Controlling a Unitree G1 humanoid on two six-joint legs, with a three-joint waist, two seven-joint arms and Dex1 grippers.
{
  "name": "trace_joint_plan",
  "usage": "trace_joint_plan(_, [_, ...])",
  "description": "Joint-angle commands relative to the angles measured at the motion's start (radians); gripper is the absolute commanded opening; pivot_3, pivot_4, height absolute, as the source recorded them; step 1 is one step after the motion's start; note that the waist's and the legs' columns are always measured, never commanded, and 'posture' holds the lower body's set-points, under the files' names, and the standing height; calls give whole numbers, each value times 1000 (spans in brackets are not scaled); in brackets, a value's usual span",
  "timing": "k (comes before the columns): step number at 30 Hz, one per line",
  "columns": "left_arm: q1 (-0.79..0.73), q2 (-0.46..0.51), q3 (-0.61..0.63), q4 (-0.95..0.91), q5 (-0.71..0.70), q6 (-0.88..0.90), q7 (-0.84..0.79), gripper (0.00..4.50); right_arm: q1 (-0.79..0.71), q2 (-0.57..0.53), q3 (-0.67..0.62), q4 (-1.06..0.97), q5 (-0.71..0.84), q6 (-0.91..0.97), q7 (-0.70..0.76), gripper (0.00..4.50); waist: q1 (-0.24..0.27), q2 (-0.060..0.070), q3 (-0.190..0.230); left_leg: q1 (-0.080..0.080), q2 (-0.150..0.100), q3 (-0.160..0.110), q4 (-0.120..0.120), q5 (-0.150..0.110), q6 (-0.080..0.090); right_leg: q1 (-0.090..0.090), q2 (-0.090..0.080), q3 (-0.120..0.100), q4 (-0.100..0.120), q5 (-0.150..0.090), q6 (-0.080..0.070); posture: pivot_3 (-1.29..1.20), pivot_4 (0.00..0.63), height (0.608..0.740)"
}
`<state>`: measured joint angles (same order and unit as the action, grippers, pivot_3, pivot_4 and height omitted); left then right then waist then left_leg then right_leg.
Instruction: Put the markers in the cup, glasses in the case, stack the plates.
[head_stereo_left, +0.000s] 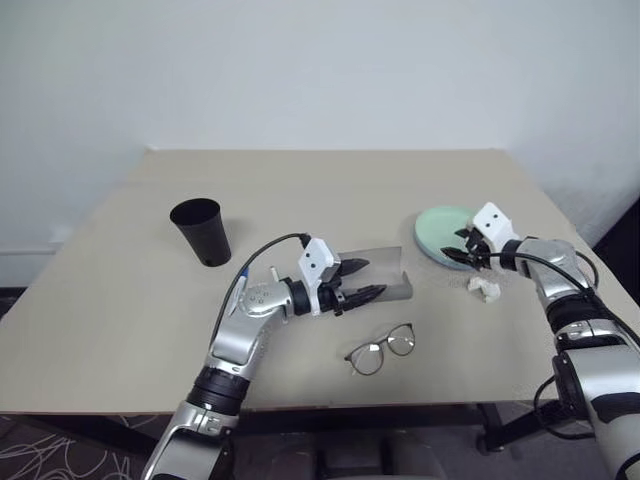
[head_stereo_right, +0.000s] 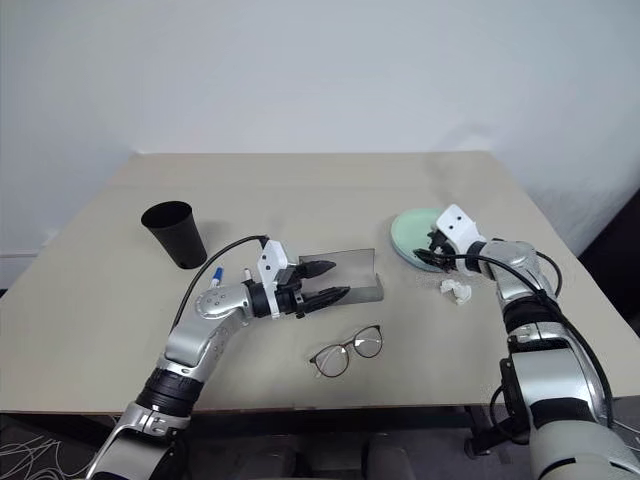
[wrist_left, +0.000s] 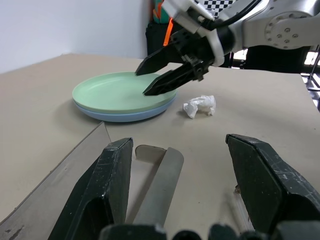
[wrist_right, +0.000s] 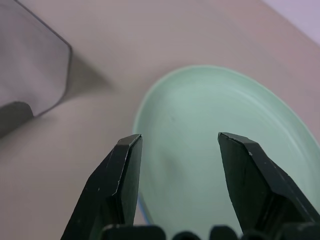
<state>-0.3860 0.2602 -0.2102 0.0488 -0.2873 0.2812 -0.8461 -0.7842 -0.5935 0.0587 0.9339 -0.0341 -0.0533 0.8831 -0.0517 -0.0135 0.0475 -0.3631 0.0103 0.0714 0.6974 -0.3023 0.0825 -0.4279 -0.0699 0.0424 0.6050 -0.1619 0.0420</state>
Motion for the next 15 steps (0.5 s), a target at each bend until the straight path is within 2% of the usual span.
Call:
trace_joint_plan(1, [-16, -2, 3, -33, 0, -13, 1, 3144, 33, -54, -43, -134, 51, 98, 51, 2609, 0, 0, 0, 0, 0, 0, 0, 0, 0, 0, 0, 0, 0, 0, 0, 0, 0, 732])
trace_joint_plan(7, [-21, -5, -1, -24, 2, -16, -6, 3144, 144, -135, -34, -295, 67, 266, 144, 2609, 0, 0, 0, 1, 0, 0, 0, 0, 0, 0, 0, 0, 1, -3, 4, 0, 0, 732])
trace_joint_plan(15, [-23, -6, -5, -18, 4, -20, -14, 3144, 242, -183, -34, -440, 104, 393, 234, 2609, 1, 0, 0, 1, 0, 0, 1, 0, 0, 0, 0, 0, 1, -3, 4, 0, 0, 732])
